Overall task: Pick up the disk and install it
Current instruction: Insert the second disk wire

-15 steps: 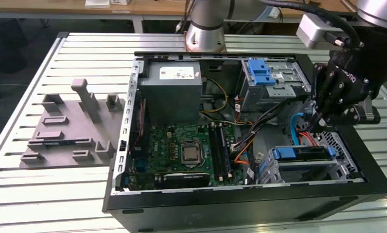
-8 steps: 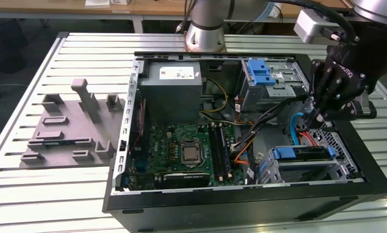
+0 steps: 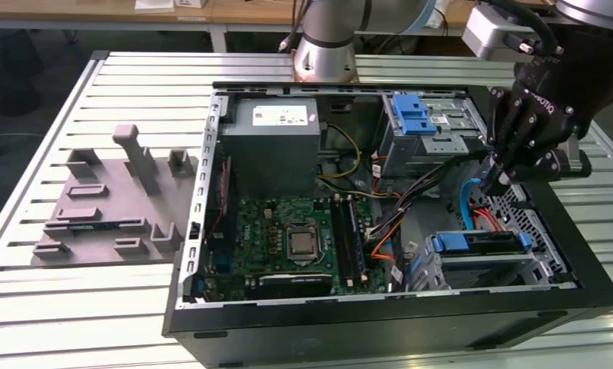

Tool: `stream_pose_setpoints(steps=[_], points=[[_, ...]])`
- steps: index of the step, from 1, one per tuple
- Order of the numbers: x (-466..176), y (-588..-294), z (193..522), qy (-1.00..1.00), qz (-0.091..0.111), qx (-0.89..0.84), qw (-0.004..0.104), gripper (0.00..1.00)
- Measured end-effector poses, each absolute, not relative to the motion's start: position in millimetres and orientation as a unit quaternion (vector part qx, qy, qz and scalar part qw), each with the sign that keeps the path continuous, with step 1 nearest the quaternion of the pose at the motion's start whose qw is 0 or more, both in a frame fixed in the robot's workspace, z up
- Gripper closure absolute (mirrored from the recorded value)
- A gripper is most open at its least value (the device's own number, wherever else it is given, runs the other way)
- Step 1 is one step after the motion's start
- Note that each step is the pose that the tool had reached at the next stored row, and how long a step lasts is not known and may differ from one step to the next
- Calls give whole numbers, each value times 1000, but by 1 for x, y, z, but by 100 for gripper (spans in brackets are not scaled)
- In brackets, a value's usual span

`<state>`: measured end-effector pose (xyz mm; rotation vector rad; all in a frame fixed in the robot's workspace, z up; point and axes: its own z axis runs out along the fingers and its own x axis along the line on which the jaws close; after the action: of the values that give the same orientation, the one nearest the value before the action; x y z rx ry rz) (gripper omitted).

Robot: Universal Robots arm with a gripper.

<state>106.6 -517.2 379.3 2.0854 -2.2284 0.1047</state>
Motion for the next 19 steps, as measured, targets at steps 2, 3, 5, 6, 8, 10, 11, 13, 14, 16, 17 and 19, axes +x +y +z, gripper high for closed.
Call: stream_pose_setpoints(steps=[2,3,5,6,8,10,11,13,14,16,17,19], points=[[107,-515,382,-729,34,682,44,89],[107,-514,383,-729,34,682,44,89],[107,-512,385,-729,34,682,44,89],[107,-511,386,-729,34,682,44,89],[107,-509,387,-729,34,682,44,89],[107,-507,387,-729,34,682,44,89],[107,-505,387,-729,34,682,44,89],[107,-501,387,-729,34,682,44,89],[107,-500,387,-729,35,682,44,89],[107,-499,387,-729,35,682,44,89],[107,-498,386,-729,35,682,44,89],[107,-498,385,-729,34,682,44,89]])
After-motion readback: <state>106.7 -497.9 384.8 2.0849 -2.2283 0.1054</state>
